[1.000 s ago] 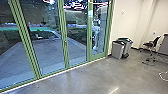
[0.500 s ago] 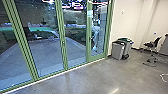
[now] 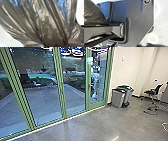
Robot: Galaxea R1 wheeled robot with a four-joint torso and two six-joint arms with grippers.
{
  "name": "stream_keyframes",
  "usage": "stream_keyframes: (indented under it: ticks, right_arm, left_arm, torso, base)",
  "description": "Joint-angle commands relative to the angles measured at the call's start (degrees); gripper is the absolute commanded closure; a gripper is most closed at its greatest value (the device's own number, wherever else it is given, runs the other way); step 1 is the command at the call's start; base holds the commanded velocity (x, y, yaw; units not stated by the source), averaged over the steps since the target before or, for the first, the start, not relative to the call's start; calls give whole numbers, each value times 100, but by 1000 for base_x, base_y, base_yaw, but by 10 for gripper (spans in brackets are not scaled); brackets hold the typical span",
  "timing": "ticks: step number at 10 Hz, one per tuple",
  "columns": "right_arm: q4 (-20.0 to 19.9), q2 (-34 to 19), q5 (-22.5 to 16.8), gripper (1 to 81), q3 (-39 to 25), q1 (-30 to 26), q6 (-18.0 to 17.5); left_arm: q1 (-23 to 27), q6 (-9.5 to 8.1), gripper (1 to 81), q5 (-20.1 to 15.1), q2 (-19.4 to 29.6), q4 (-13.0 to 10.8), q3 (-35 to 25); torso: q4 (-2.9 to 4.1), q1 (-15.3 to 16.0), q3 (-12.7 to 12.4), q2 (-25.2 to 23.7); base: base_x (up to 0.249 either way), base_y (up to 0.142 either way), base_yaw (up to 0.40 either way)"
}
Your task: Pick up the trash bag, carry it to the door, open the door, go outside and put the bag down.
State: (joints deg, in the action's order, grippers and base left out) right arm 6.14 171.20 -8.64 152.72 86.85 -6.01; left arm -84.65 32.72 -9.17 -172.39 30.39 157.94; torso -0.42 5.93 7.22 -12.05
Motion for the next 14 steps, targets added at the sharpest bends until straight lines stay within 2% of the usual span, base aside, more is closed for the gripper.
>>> stream_keyframes:
  ticks: [1,4,14]
  right_arm:
    - [18,-5,-357,10,-7,-259,3]
    - [18,4,-357,10,-7,-260,3]
    - [27,22,-357,10,11,-268,3]
  left_arm:
    - [269,24,811,-436,19,-16,9]
    - [261,24,811,-428,11,-7,9]
    - [260,33,811,-437,11,-16,9]
  torso:
    - [0,0,0,-2]
    - [0,0,0,-2]
    - [0,0,0,-2]
  base:
    - [160,-63,0]
    - [160,-63,0]
    - [155,0,0]
